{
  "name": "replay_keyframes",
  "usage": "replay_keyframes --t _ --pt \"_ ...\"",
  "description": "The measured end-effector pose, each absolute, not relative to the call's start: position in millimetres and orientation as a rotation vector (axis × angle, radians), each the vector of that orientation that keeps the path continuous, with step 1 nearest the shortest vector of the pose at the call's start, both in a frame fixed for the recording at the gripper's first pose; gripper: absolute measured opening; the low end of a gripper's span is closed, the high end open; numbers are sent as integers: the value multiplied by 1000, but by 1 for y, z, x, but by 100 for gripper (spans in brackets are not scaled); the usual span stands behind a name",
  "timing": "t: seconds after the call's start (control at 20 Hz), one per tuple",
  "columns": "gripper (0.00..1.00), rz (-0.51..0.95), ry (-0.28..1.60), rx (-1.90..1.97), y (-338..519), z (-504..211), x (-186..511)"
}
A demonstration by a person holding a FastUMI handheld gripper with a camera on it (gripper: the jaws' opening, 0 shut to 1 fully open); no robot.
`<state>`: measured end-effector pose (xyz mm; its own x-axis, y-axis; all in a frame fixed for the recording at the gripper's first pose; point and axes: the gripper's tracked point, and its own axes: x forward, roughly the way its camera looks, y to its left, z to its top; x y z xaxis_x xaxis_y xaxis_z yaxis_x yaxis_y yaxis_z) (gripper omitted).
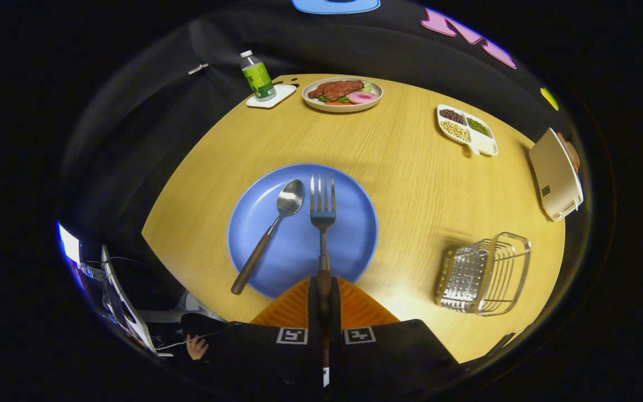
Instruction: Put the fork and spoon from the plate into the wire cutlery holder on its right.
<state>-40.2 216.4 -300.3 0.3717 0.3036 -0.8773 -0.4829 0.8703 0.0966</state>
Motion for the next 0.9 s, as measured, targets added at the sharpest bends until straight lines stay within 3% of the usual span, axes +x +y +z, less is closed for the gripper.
replay_keyframes --t 0.45,0.9 --pt "9 489 1100 -316 98 -227 -27" --pt "9 533 1324 -566 17 -229 -31"
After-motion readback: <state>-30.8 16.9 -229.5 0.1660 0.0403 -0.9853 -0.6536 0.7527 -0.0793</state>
